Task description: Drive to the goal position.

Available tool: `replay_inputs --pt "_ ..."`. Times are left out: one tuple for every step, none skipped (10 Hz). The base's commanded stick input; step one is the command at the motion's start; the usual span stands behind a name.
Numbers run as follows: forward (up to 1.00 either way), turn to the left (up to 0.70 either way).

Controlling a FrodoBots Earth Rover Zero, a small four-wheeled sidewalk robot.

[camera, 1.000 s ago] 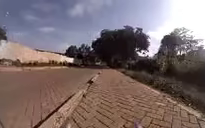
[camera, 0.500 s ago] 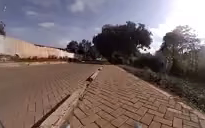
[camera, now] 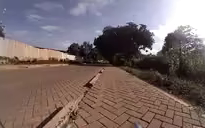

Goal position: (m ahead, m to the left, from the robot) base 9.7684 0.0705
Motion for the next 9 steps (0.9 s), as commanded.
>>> replay_inputs --pt "0.0 0.0" --pt "0.42 0.0" --pt "0.7 0.0" --pt "0.7 0.0" --pt "0.7 0.0" --pt "0.7 -0.16" --pt "0.7 -0.35" --pt "0.7 -0.35" --pt "0.7 -0.34"
